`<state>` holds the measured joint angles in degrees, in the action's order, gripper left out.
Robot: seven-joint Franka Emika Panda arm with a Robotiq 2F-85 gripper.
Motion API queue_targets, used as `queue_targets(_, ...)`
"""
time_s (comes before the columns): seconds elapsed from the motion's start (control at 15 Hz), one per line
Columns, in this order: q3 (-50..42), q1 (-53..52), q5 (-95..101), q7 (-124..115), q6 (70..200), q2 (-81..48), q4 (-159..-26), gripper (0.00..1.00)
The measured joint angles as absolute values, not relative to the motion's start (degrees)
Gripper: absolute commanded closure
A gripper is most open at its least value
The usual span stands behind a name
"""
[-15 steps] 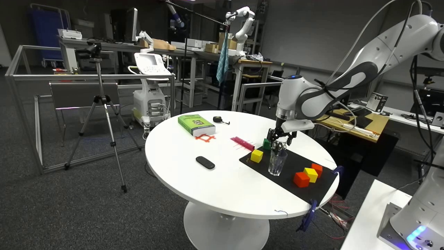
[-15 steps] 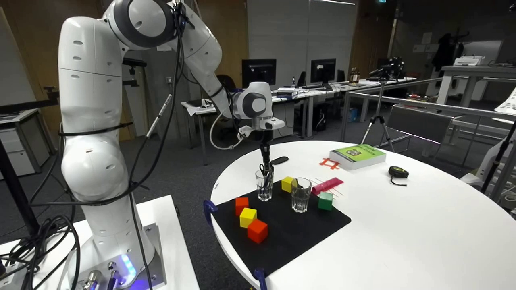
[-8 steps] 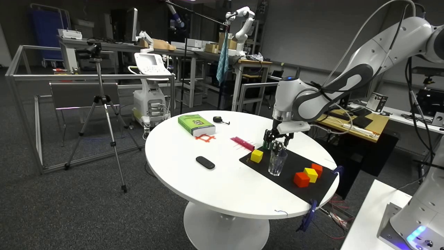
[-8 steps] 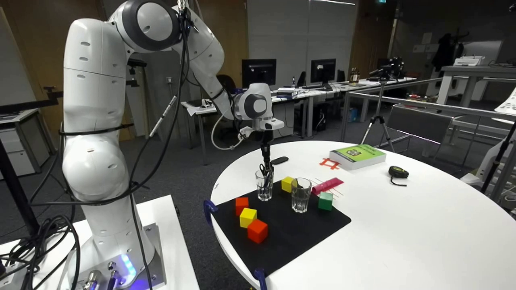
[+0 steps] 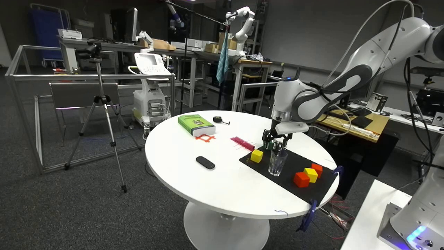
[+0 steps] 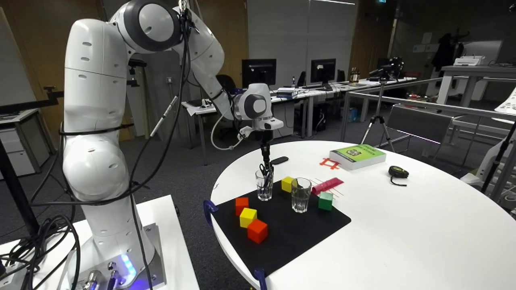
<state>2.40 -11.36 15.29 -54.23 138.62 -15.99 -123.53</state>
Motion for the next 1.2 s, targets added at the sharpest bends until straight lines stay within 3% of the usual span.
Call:
queue_targets(0.73, 2.41, -11.48, 14.89, -54.24, 138.6, -16.57, -123.53, 0.0)
queue_targets(0.8, 2.41, -11.53, 14.84, -54.24, 138.6, -16.72, -123.53, 0.25)
queue_targets(0.87, 2.41, -11.61, 14.81, -54.24, 138.59, -16.89, -123.53, 0.26)
queue_targets(1.2, 2.41, -12.13, 14.64, -54.23, 138.45, -17.44, -123.53, 0.62)
